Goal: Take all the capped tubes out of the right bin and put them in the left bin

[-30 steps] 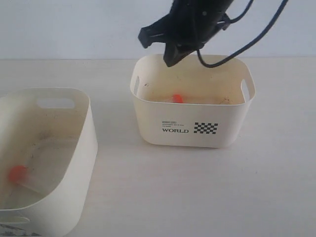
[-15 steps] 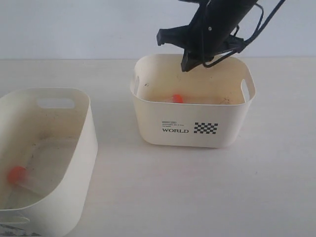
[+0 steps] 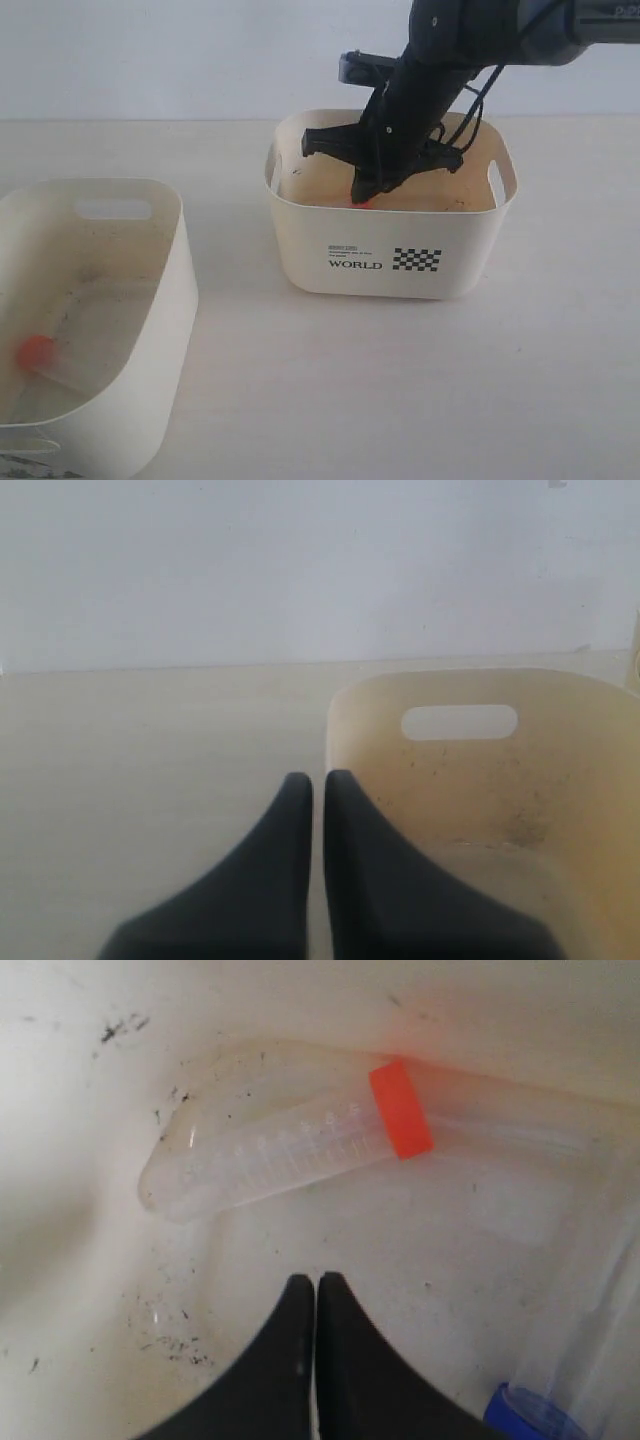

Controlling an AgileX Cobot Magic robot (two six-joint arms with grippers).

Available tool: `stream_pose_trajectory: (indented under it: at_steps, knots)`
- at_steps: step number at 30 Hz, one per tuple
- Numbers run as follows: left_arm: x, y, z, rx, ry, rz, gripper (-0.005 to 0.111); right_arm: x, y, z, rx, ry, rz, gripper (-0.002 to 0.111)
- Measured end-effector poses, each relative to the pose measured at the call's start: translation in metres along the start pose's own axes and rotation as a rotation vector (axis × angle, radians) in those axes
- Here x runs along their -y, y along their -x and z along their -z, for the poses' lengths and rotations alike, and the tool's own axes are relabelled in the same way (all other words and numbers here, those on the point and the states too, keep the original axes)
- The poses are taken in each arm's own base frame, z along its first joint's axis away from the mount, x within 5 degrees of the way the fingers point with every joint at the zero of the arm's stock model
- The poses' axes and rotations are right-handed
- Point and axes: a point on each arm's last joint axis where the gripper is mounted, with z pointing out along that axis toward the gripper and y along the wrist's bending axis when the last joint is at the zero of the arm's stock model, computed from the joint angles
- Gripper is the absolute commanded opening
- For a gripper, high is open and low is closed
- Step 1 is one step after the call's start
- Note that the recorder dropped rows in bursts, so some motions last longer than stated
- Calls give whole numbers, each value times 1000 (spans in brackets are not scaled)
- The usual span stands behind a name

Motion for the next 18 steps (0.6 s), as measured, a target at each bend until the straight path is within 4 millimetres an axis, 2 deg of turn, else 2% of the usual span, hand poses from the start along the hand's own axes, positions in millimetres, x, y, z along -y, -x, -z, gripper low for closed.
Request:
stream_pose_trajectory:
  at_steps: [2, 3, 5, 6, 7, 8, 9, 10, 12, 16, 18]
  knots:
    - [0, 0, 0, 0, 0, 0, 4, 0, -3, -11, -24, -8, -1, 3]
    - [0, 0, 0, 0, 0, 0, 4, 1, -4, -14, -31, -11, -2, 11]
    - [0, 0, 0, 0, 0, 0, 4, 2, -4, -21, -32, -21, 17, 40]
    - [0, 0, 0, 0, 0, 0, 4, 3, -4, -22, -29, -25, 23, 59]
    - [0, 0, 0, 0, 0, 0, 4, 3, -3, -22, -21, -24, 26, 69]
    - [0, 0, 0, 0, 0, 0, 4, 3, -3, -22, -18, -24, 26, 68]
    - [0, 0, 0, 0, 0, 0, 4, 2, -3, -22, -16, -22, 19, 64]
    - [0, 0, 0, 0, 0, 0, 4, 2, -3, -22, -14, -20, 15, 54]
    - [0, 0, 0, 0, 0, 0, 4, 2, -2, -22, -12, -18, 5, 49]
    - [0, 0, 0, 0, 0, 0, 4, 1, 0, -22, 12, -9, -4, 59]
    - [0, 0, 0, 0, 0, 0, 4, 1, 1, -22, 26, -6, -4, 61]
